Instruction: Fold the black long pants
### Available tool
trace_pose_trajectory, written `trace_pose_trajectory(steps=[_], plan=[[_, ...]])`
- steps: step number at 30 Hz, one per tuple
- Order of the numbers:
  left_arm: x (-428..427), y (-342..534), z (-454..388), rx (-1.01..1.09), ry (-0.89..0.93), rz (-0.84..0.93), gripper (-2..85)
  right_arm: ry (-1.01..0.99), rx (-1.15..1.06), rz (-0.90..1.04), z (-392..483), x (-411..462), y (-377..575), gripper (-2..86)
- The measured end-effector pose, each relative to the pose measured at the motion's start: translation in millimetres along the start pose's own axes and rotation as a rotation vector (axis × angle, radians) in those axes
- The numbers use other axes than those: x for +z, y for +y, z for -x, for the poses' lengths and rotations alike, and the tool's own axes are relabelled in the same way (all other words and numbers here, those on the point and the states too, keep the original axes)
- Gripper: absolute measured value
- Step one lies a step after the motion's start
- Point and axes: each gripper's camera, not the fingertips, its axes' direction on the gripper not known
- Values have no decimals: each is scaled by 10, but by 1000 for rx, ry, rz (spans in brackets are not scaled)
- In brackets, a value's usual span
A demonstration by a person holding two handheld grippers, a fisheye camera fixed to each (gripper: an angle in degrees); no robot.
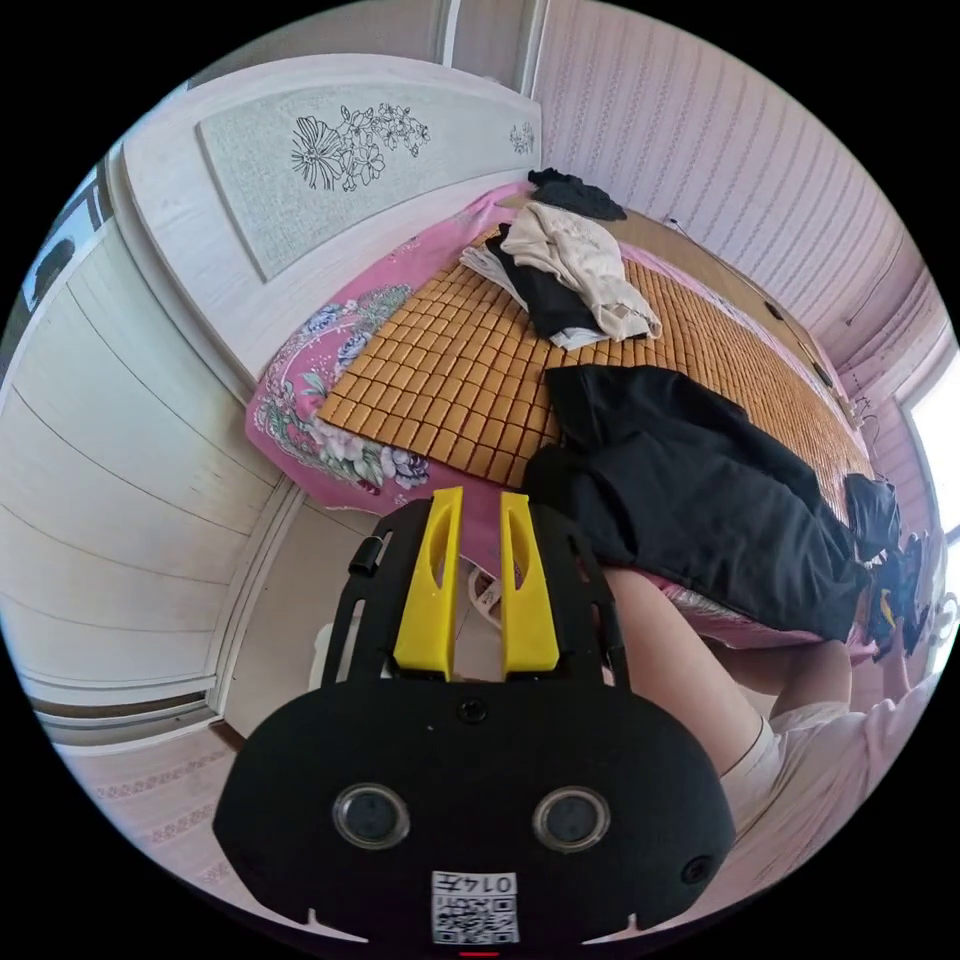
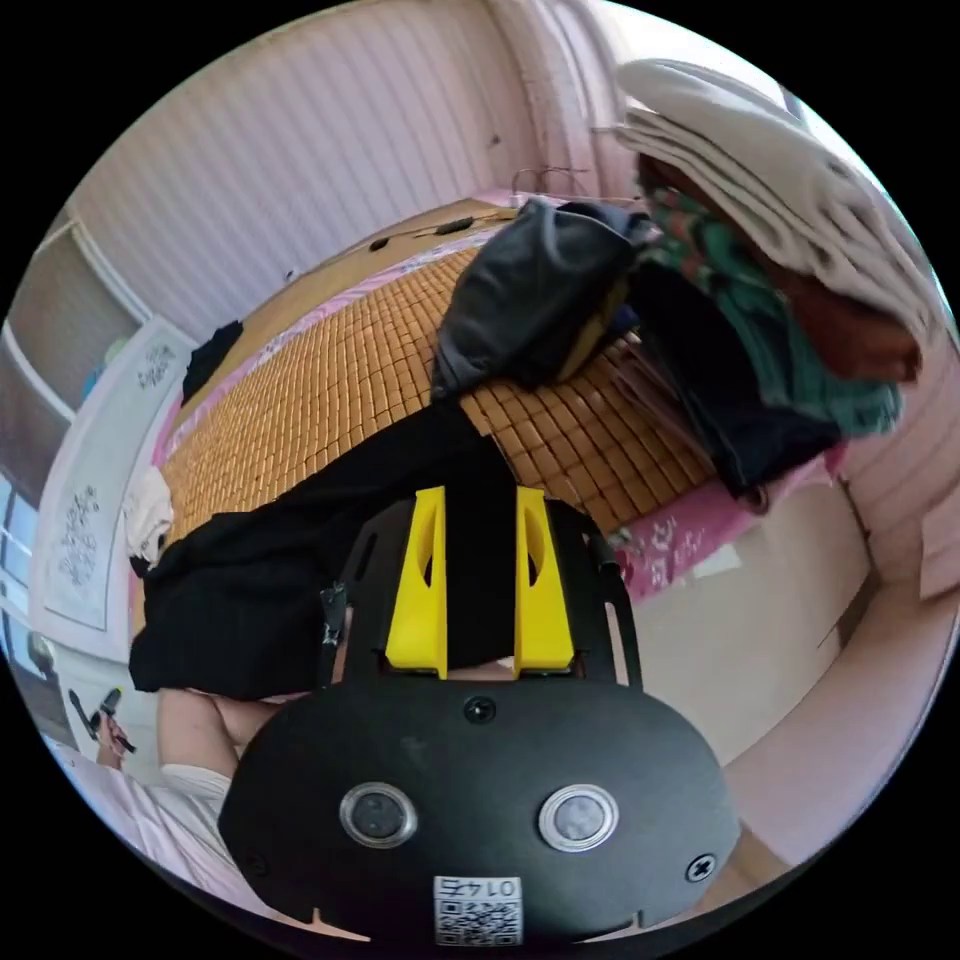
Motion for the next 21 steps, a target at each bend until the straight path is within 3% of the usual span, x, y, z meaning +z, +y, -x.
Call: trace_pose_trajectory(steps=[4,8,12,16,21], plan=[[-44,-217,-219,216,-140,14,70,71,-68,117,344,593,-597,193],[190,-620,-444,195,-13,-45,86,129,16,240,406,1154,-780,192],[938,-1270,-724,92,168,28,102,184,-24,184,664,1251,-778,124],[1747,-1672,-996,74,75,249,132,155,-113,206,857,1273,-809,46],[1856,-1852,-1149,109,63,250,87,121,-175,155,911,1085,-840,11]])
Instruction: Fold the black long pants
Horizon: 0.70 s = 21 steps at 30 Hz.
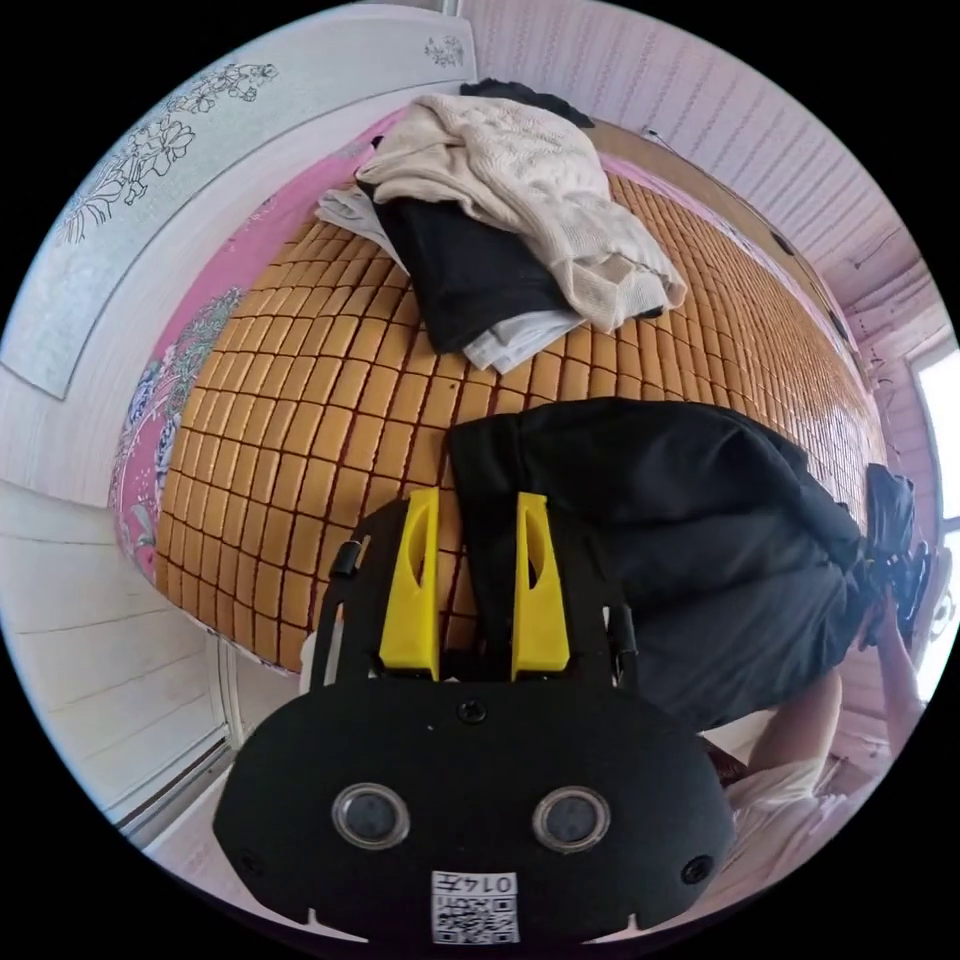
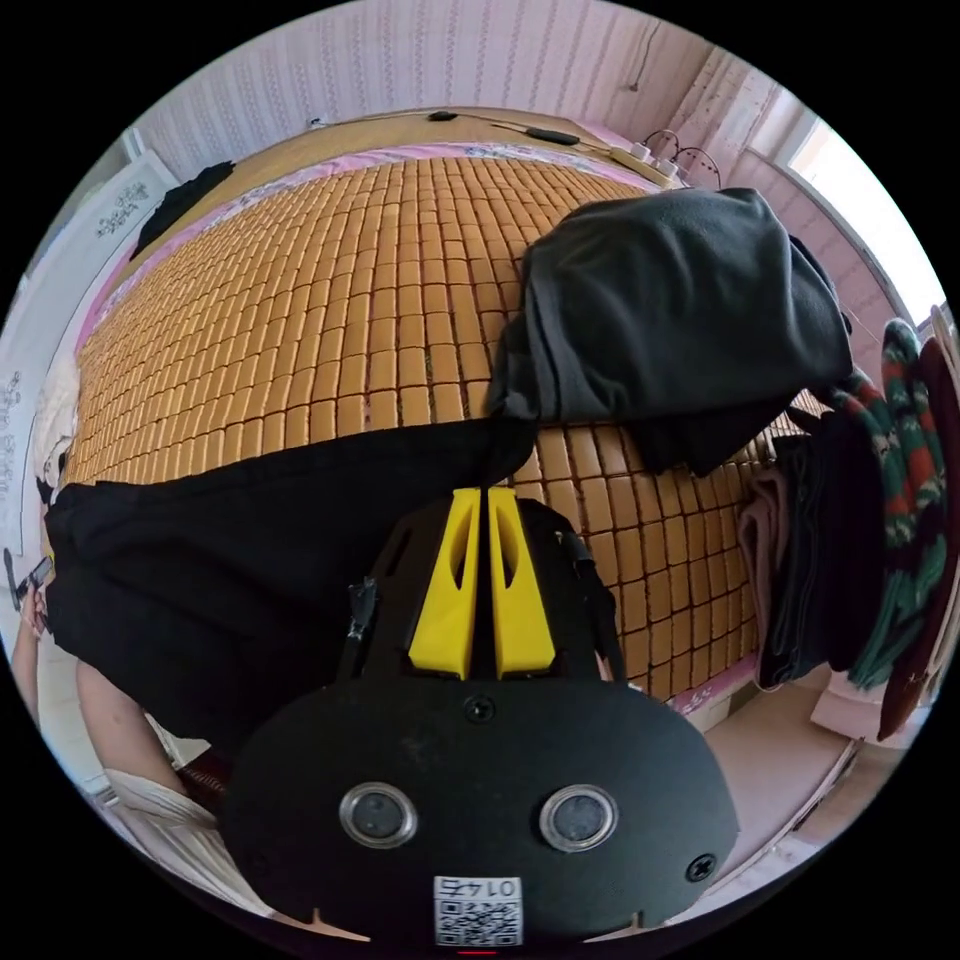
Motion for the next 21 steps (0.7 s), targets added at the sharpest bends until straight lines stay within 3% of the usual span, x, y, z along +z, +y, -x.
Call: trace_pose_trajectory(steps=[3,8,14,19,21], plan=[[-24,-11,-116,65,5,0,6,-57,13,-132,-110,-318,38,6],[-421,46,-150,111,-25,-159,-9,-74,13,-272,-307,-803,-113,6],[-861,-217,-182,59,-122,-383,-7,-126,-4,-158,-272,-627,-953,17],[-240,-393,114,-131,-5,-112,50,-162,156,-26,-306,-199,-898,105],[-289,-213,218,-125,17,-163,68,-166,137,-42,-369,-229,-623,123]])
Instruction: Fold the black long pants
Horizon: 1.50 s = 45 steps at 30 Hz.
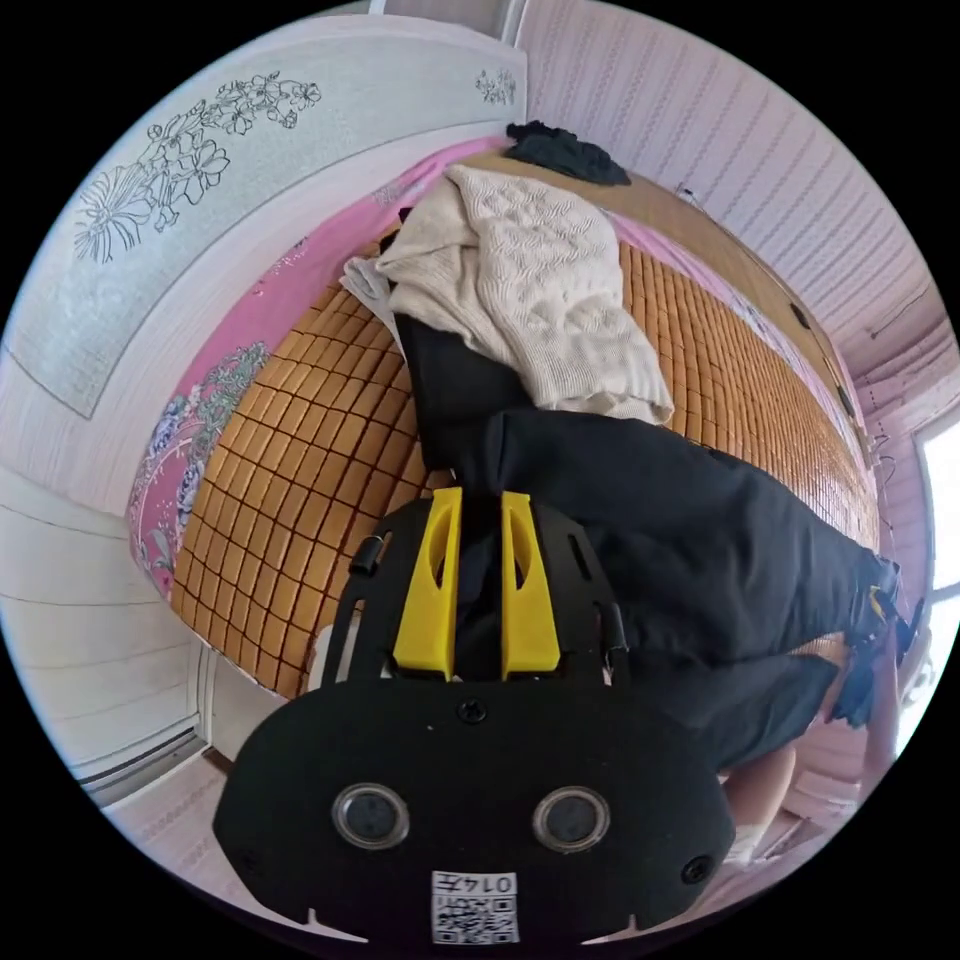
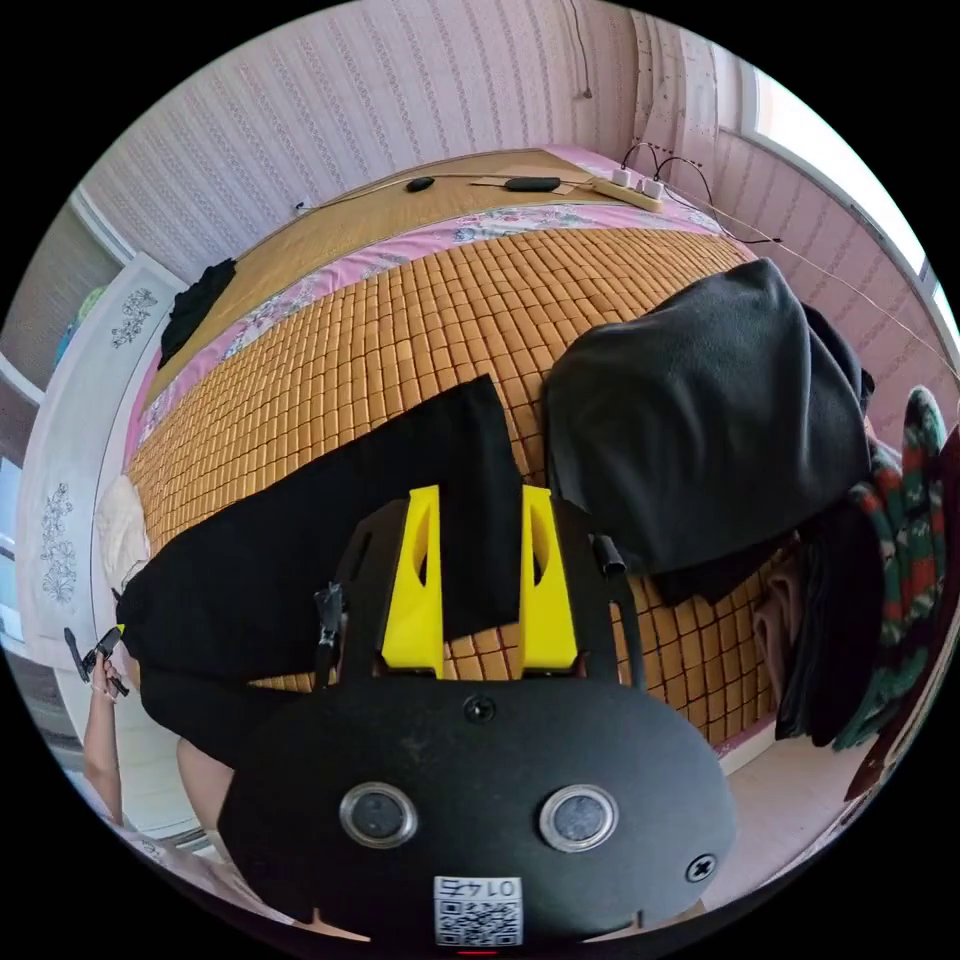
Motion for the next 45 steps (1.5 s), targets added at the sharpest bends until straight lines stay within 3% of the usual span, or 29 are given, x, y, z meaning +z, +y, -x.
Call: trace_pose_trajectory(steps=[5,8,12,15,18,21,25,30,37,45], plan=[[-441,694,513,-10,69,-99,85,13,43,-11,-524,-242,1084,131],[-639,1333,927,-91,94,-128,85,-30,192,39,-939,-275,1817,144],[-549,2130,1432,-277,135,-57,104,-145,421,104,-1354,-138,2564,169],[-377,2539,1679,-469,265,-56,155,-216,560,130,-1553,26,2850,177],[-170,2717,1748,-553,404,-65,175,-353,586,143,-1674,93,2891,153],[5,2722,1678,-560,465,-64,174,-344,586,179,-1690,83,2880,132],[174,2618,1545,-537,459,-29,135,-352,502,113,-1561,-145,2845,28],[204,2568,1535,-497,372,27,6,-370,425,81,-1403,-332,2731,11],[-326,2921,1789,-370,539,-84,-9,-342,339,18,-1161,-708,2544,6],[-114,3560,2043,-450,492,-1,-9,-212,376,165,-612,-305,2382,6]])
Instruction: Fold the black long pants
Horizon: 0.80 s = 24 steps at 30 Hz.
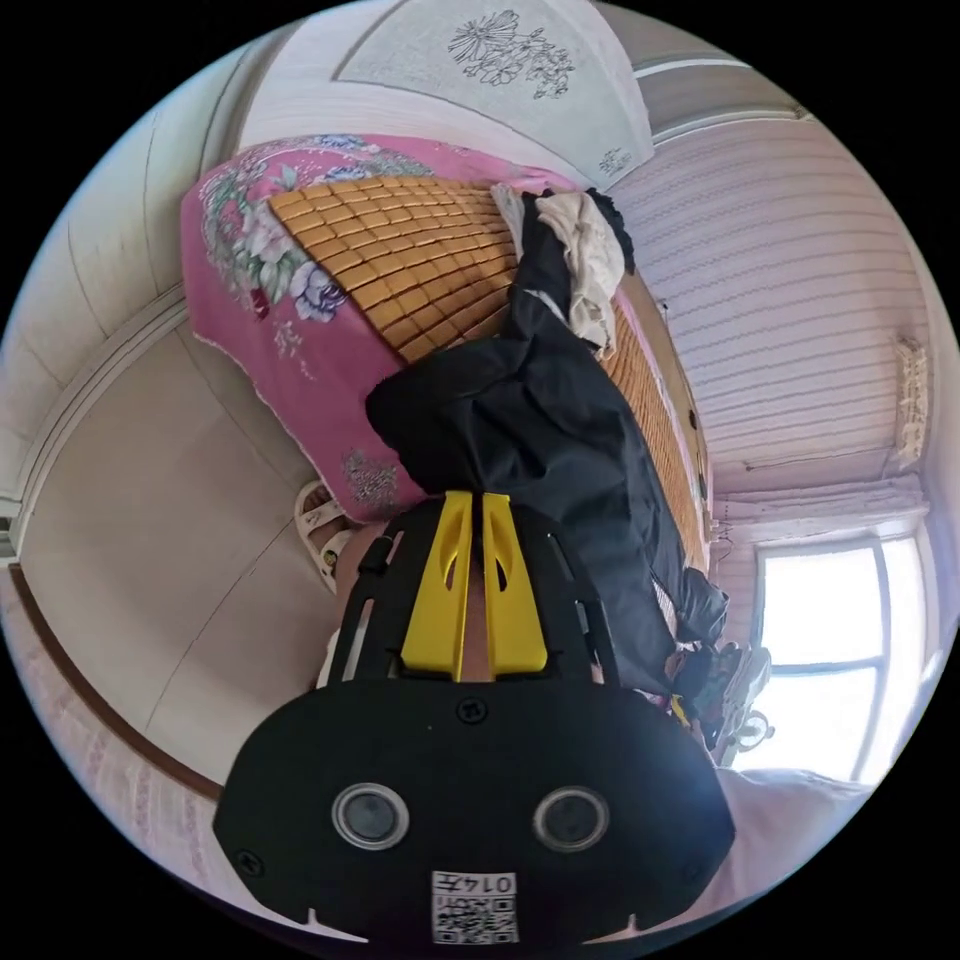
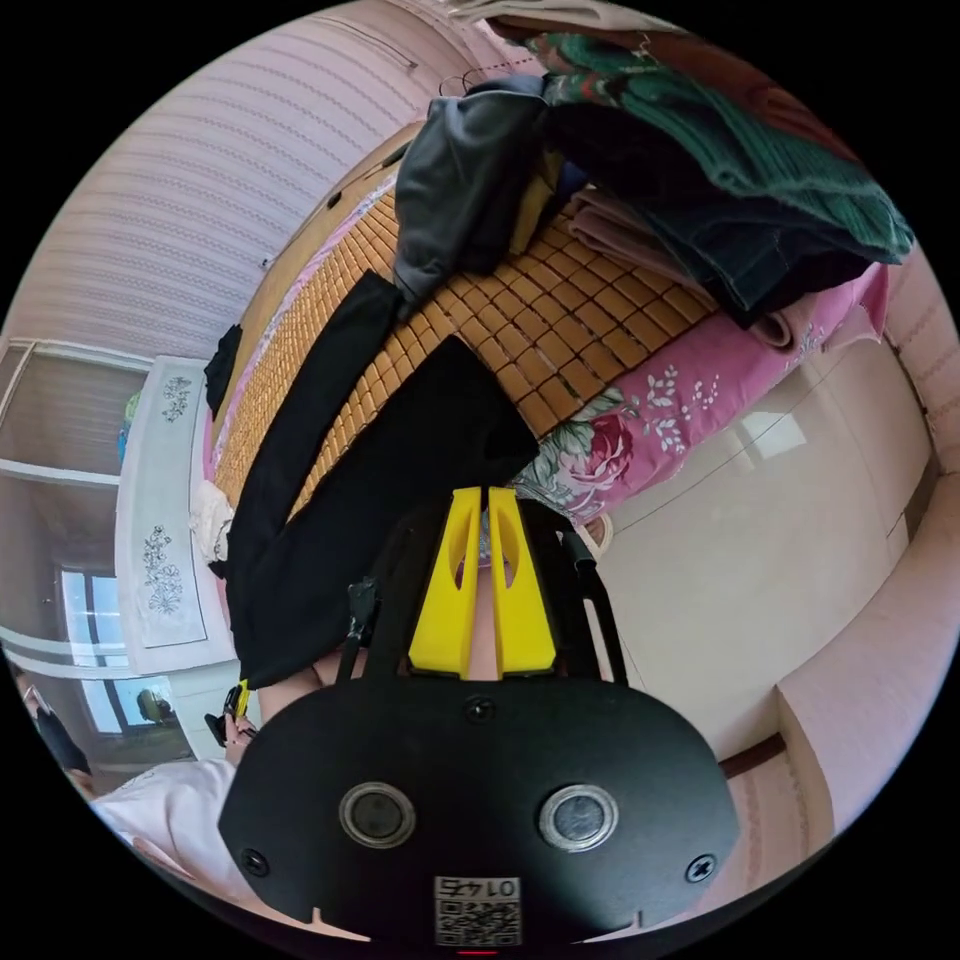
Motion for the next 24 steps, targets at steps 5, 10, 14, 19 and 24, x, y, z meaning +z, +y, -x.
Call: trace_pose_trajectory(steps=[5,10,14,19,24], plan=[[-199,120,261,-8,12,-37,-7,165,73,-20,245,-15,60,6],[-560,284,534,-8,-127,-142,9,290,22,-54,915,-125,-73,19],[-536,268,711,-54,-70,-176,93,352,-268,-63,2112,115,-320,40],[-165,267,1240,-272,280,-170,167,259,-930,29,4840,1052,-240,73],[146,332,1558,-355,368,-123,170,64,-1503,262,7323,2138,815,82]])
